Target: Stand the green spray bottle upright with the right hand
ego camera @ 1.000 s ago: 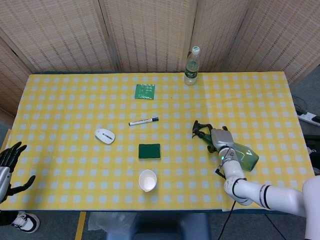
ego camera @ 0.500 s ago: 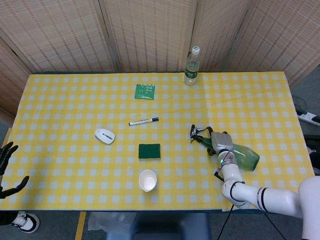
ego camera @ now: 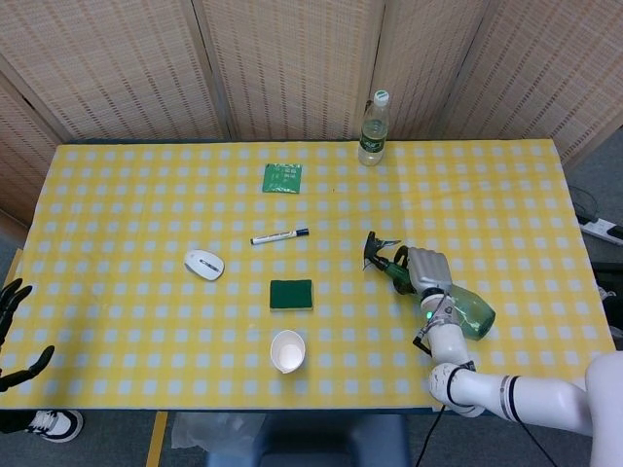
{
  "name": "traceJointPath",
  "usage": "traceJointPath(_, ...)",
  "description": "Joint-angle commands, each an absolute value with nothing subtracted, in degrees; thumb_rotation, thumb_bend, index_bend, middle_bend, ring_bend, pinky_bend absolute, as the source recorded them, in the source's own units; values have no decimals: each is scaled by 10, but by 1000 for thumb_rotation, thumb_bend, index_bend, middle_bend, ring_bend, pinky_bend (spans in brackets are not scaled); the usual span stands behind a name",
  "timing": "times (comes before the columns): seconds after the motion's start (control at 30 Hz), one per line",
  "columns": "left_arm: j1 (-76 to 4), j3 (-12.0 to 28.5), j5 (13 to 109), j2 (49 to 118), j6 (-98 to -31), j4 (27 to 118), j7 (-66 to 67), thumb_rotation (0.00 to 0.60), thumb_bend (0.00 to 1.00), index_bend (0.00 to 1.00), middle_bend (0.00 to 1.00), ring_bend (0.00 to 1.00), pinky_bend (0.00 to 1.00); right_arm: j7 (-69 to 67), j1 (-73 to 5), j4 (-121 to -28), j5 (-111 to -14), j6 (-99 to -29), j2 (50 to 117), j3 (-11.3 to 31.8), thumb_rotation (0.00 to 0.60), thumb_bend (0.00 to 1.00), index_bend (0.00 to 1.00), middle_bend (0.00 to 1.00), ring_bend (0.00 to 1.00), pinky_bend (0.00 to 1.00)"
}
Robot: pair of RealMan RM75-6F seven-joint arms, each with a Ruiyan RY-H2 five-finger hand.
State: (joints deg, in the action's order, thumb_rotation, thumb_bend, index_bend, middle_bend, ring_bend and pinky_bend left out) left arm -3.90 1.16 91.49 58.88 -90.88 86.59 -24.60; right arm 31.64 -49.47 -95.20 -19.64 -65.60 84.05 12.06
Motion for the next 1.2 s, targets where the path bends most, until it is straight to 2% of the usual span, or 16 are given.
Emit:
traceJointPath(0.03, -39, 12, 915, 589, -909, 867, -243, 600, 377, 0, 17, 99, 0, 241, -460, -979, -282, -671, 828, 139, 600, 442, 517, 620, 604, 476)
traceJointPath(0.23, -42, 13, 914, 592, -903, 867, -233, 600, 377, 0, 17, 99, 0, 13, -382, -952, -516, -732, 867, 146, 600, 442, 517, 619, 612, 477)
traceJointPath(0.43, -44, 11, 930, 603, -914, 861, -221, 600, 378, 0, 17, 93, 0, -261, -326, -887, -696, -747, 889, 124, 600, 442, 517, 611, 619, 476)
traceJointPath(0.67, -50, 11, 923, 609, -898, 857, -221, 600, 359, 0, 16, 72, 0, -517, -288, -742, -822, -812, 947, 99, 600, 443, 517, 605, 613, 476)
traceJointPath(0.87, -53, 10, 928, 615, -897, 861, -209, 600, 357, 0, 16, 71, 0, -568, -278, -573, -905, -917, 1028, 84, 600, 442, 517, 605, 611, 477)
traceJointPath(1.03, -54, 8, 927, 615, -893, 864, -202, 600, 358, 0, 16, 70, 0, -592, -272, -471, -945, -964, 1074, 59, 600, 442, 518, 605, 608, 476)
traceJointPath(1.2, -54, 4, 934, 619, -894, 869, -184, 600, 357, 0, 16, 71, 0, -619, -268, -362, -959, -1013, 1128, 55, 600, 442, 517, 605, 602, 477)
